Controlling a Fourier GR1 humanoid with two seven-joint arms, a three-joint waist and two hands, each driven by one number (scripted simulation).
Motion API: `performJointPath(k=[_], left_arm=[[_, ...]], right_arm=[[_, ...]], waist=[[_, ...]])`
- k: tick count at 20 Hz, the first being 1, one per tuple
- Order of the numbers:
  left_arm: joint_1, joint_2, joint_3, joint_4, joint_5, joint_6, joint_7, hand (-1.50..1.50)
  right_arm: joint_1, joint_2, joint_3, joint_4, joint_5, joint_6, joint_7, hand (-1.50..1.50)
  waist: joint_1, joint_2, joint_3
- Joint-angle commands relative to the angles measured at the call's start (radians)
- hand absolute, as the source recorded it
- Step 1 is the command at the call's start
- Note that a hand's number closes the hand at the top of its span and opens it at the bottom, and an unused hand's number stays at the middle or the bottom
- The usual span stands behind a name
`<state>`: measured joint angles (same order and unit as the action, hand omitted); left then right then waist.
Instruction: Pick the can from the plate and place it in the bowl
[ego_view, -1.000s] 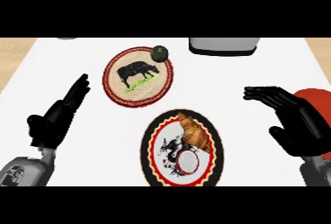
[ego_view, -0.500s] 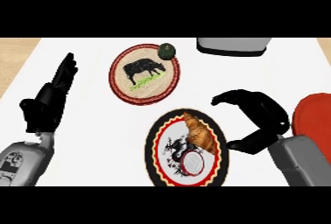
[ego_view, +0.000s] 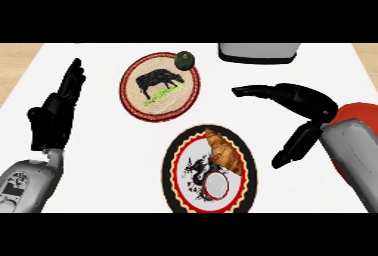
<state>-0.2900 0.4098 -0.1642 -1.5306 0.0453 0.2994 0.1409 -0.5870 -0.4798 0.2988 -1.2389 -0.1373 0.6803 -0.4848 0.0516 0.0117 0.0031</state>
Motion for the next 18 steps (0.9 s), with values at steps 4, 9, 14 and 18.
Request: performJointPath(k=[4,9,14,18], left_arm=[[0.071,-0.034,-0.017,-0.011,-0.030,0.026,-0.026,0.00],[0.045,-0.004,0.028,-0.005,-0.018,-0.005,0.010,0.00],[-0.028,-0.031,0.022,-0.017,-0.045,0.014,0.087,0.00],[0.019,-0.039,0.048,-0.002,-0.040,-0.016,0.018,0.00]], right_arm=[[-0.156,-0.036,0.146,-0.045,0.217,0.056,-0.050,-1.50],[-0.130,-0.027,0.264,-0.086,0.323,0.059,-0.091,-1.50],[-0.159,0.055,0.369,-0.108,0.392,0.046,-0.015,-1.50],[-0.174,0.036,0.361,-0.147,0.424,0.084,0.002,-1.50]], waist=[[-0.021,-0.010,-0.003],[-0.040,-0.011,-0.003],[-0.047,-0.011,-0.003],[-0.050,-0.012,-0.003]])
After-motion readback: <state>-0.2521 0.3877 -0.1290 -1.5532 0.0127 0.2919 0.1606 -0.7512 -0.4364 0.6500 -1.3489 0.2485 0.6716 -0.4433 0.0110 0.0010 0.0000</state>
